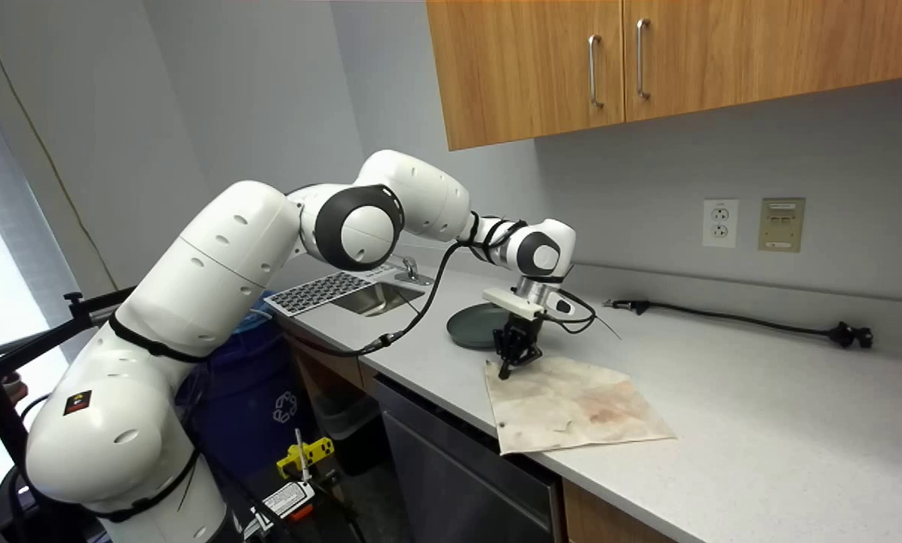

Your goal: Lay the white cloth flat on the countertop

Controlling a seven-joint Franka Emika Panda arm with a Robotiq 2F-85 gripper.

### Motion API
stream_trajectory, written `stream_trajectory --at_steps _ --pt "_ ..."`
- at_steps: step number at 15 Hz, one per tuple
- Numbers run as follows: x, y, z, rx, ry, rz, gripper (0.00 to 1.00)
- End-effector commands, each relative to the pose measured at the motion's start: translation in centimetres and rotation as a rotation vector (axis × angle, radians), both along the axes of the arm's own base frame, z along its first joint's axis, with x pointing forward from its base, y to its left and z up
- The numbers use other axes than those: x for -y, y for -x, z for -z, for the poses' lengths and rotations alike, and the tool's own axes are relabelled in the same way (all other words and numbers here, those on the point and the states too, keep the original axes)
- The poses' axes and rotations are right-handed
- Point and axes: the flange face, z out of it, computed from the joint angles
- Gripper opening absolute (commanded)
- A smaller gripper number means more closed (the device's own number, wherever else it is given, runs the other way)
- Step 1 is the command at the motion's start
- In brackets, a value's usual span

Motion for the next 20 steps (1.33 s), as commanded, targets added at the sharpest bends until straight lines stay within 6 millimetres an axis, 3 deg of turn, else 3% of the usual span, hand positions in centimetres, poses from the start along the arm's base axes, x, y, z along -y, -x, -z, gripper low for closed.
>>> stream_trajectory --at_steps 1,2,3,5,13,15,20 --pt "-2.2 -0.5 1.7 -0.048 -0.021 -0.071 0.0" --pt "-2.4 -0.6 1.5 -0.05 -0.014 -0.077 0.01" --pt "-2.6 -0.8 1.2 -0.048 -0.004 -0.086 0.26" --pt "-2.8 -0.9 0.3 -0.036 0.026 -0.105 0.32" --pt "-2.2 0.2 -5.2 -0.021 0.07 -0.111 0.94" --pt "-2.4 0.5 -6.8 -0.021 0.071 -0.11 1.0" --pt "-2.9 2.5 -10.4 -0.005 0.112 -0.086 1.0"
